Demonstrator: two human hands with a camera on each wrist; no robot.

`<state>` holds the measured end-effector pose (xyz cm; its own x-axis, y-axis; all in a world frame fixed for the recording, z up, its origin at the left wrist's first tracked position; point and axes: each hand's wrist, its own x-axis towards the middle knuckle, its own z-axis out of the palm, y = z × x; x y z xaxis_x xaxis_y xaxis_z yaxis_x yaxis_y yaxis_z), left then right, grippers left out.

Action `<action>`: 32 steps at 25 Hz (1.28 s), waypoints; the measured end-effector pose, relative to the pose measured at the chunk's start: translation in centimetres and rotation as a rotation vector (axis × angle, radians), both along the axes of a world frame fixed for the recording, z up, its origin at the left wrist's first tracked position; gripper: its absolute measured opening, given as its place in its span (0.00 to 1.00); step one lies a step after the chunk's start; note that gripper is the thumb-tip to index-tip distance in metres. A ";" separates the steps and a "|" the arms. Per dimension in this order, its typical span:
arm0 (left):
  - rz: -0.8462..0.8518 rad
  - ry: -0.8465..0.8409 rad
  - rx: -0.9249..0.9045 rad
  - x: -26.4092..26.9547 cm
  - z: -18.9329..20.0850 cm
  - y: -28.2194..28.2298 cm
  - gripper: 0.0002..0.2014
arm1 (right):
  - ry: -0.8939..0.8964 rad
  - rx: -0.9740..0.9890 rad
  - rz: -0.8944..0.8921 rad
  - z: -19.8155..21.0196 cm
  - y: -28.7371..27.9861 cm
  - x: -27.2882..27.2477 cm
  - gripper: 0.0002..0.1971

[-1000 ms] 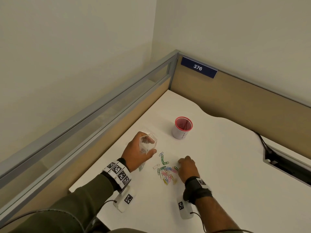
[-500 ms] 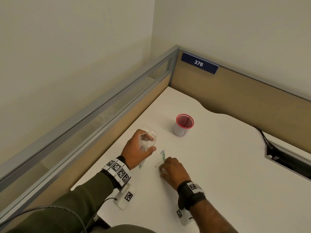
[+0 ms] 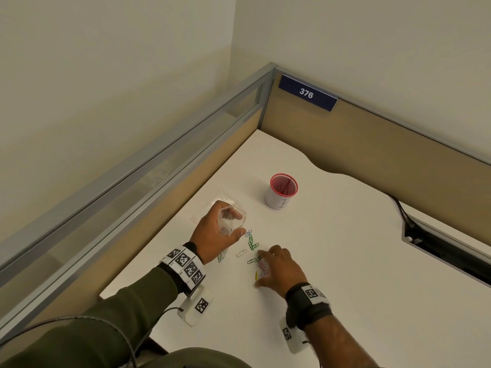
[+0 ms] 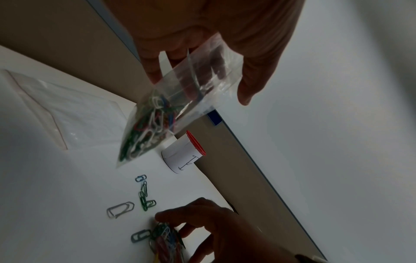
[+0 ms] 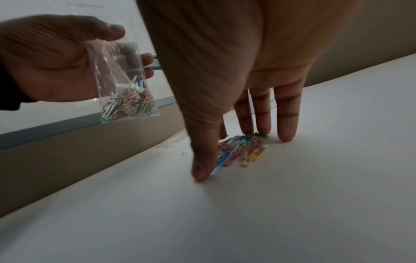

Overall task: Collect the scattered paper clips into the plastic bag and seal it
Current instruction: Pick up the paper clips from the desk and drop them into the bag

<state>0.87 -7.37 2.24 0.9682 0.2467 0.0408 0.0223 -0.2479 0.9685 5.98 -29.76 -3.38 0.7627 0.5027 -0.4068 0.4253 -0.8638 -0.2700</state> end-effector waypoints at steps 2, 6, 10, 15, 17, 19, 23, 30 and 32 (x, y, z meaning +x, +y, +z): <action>0.001 -0.004 -0.002 0.0 0.1 -0.1 0.20 | -0.063 -0.006 0.008 -0.7 0.9 -0.1 0.26; 0.008 0.002 -0.021 -0.3 -0.1 0.2 0.20 | -0.162 0.019 -0.035 -1.6 1.5 0.6 0.09; 0.005 0.001 -0.031 -0.5 -0.2 0.4 0.20 | -0.150 0.052 -0.098 -1.6 1.5 1.7 0.04; 0.019 0.015 -0.010 -0.6 -0.2 0.3 0.20 | -0.154 0.191 -0.301 -1.0 0.0 2.6 0.06; 0.020 0.022 -0.013 -0.5 -0.2 0.2 0.20 | -0.109 0.292 -0.415 -0.3 -0.8 2.6 0.05; 0.017 0.014 -0.017 -0.5 -0.3 0.0 0.20 | -0.067 0.434 -0.508 1.1 -1.2 2.4 0.05; -0.002 0.008 0.001 -0.1 -0.5 -0.9 0.21 | -0.034 0.739 -0.589 6.9 -0.7 2.0 0.04; -0.075 0.023 0.048 0.6 0.2 -2.9 0.21 | 0.018 0.893 -0.421 15.0 3.4 0.3 0.03; -0.087 0.046 0.061 0.6 0.5 -3.4 0.22 | 0.001 0.801 -0.367 15.2 4.4 0.0 0.02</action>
